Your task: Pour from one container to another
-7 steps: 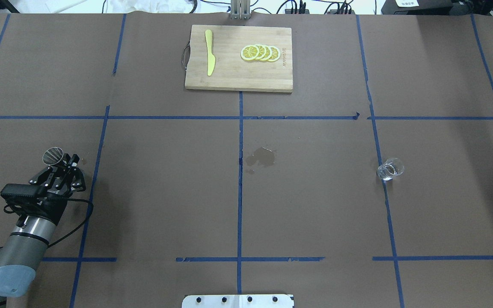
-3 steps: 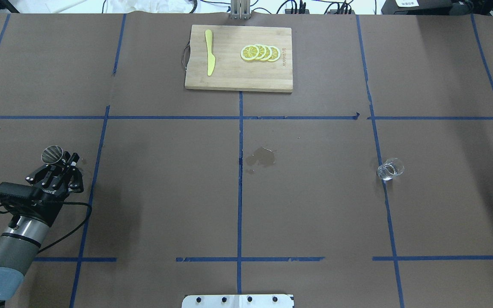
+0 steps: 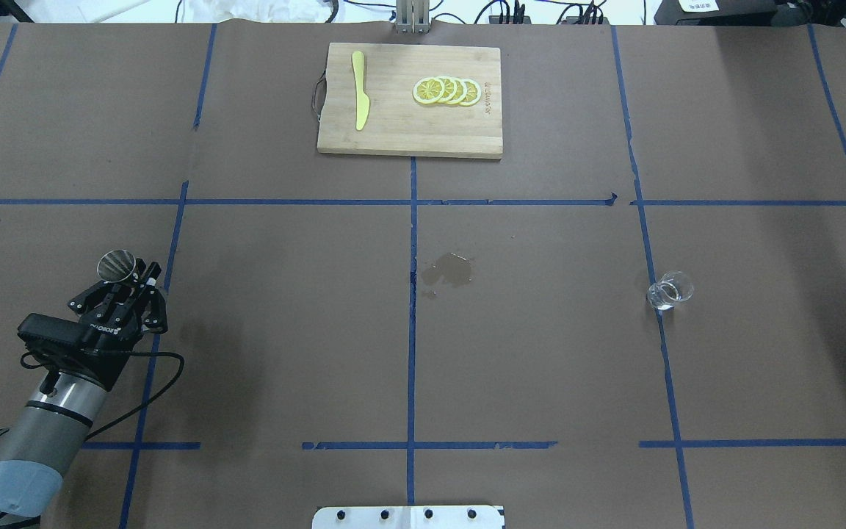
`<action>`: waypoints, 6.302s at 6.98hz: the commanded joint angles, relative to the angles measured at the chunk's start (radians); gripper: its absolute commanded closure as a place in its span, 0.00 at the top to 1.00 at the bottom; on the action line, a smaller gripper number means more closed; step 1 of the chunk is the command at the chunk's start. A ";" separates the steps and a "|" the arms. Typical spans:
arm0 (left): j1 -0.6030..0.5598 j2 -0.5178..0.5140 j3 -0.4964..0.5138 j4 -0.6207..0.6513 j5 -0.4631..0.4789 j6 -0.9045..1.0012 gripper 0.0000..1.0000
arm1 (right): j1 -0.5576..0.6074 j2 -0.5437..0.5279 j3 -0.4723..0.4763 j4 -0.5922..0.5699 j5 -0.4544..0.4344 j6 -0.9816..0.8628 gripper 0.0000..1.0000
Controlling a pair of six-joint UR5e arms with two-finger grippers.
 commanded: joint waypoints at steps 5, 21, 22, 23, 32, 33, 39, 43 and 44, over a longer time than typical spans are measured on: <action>0.001 -0.044 0.007 0.004 -0.005 0.005 0.00 | -0.560 -0.246 0.320 0.492 -0.611 0.750 1.00; -0.001 -0.065 0.016 0.003 -0.002 0.002 0.00 | -1.416 -0.167 0.140 0.311 -2.067 1.145 0.98; -0.001 -0.065 0.016 0.003 -0.002 0.004 0.00 | -1.395 -0.164 0.107 0.311 -2.058 1.145 0.98; -0.001 -0.065 0.016 0.003 -0.002 0.004 0.00 | -1.370 -0.114 0.067 0.311 -2.036 1.145 0.98; -0.002 -0.065 0.016 0.001 0.000 0.002 0.00 | -1.307 -0.093 0.043 0.311 -1.983 1.122 0.98; -0.001 -0.065 0.018 0.001 0.000 0.002 0.00 | -1.296 -0.075 0.039 0.311 -1.979 1.095 0.98; 0.001 -0.067 0.019 0.001 0.001 0.001 0.00 | -1.266 -0.063 0.016 0.313 -1.943 1.090 0.94; 0.001 -0.065 0.019 0.000 0.001 0.001 0.00 | -1.264 -0.043 0.000 0.322 -1.941 1.090 0.73; 0.001 -0.065 0.019 0.000 0.003 0.001 0.00 | -1.266 -0.043 -0.001 0.340 -1.943 1.088 0.55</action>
